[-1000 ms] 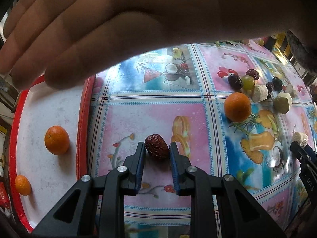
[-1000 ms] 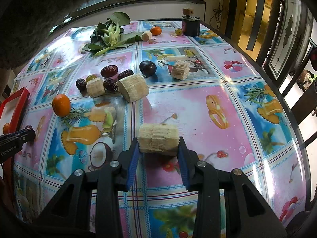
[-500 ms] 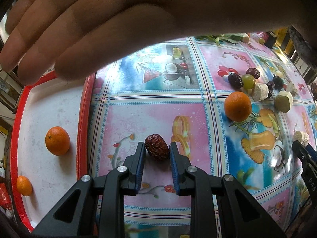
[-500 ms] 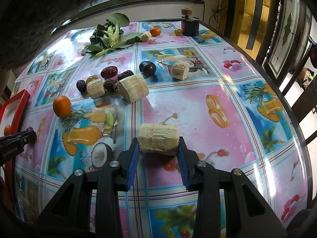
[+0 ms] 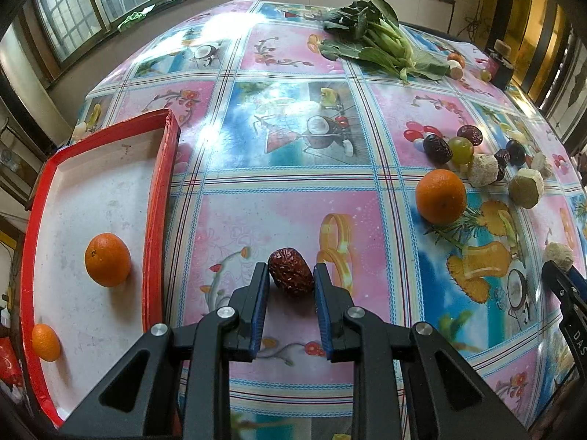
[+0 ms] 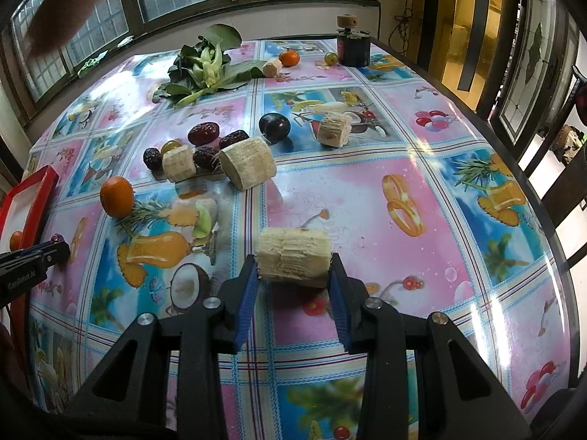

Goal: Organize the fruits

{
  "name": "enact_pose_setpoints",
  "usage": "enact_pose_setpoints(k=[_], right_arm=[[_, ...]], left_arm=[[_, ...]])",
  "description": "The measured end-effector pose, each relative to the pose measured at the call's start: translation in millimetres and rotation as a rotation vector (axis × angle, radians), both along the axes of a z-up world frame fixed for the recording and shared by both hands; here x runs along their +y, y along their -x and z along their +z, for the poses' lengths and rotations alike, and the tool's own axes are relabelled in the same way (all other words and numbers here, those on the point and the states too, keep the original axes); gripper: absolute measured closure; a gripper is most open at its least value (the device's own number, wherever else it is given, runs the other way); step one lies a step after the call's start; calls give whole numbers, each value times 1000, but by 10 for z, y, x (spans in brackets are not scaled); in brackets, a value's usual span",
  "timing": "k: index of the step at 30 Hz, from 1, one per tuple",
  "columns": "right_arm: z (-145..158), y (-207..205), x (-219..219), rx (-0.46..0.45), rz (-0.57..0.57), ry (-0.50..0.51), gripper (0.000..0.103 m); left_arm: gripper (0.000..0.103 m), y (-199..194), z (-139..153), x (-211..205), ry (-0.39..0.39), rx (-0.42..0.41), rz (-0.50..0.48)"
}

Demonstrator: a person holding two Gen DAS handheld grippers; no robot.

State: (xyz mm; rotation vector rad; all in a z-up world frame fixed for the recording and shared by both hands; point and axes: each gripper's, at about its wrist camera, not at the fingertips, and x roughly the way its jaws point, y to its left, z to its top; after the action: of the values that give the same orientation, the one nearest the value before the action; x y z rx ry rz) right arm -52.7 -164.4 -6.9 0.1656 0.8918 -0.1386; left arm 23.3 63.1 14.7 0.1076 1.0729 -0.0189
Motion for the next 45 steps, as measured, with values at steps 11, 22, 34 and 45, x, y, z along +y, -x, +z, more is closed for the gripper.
enact_pose_setpoints(k=[11, 22, 34, 45], right_arm=[[3, 10, -5, 8, 26, 0, 66], [113, 62, 102, 5, 88, -63, 66], [661, -3, 1176, -90, 413, -150, 66], [618, -28, 2706, -33, 760, -137, 66]], left_arm=[[80, 13, 30, 25, 21, -1, 2], [80, 284, 442, 186, 83, -75, 4], [80, 898, 739, 1319, 27, -115, 204], [80, 1033, 384, 1814, 32, -37, 298]])
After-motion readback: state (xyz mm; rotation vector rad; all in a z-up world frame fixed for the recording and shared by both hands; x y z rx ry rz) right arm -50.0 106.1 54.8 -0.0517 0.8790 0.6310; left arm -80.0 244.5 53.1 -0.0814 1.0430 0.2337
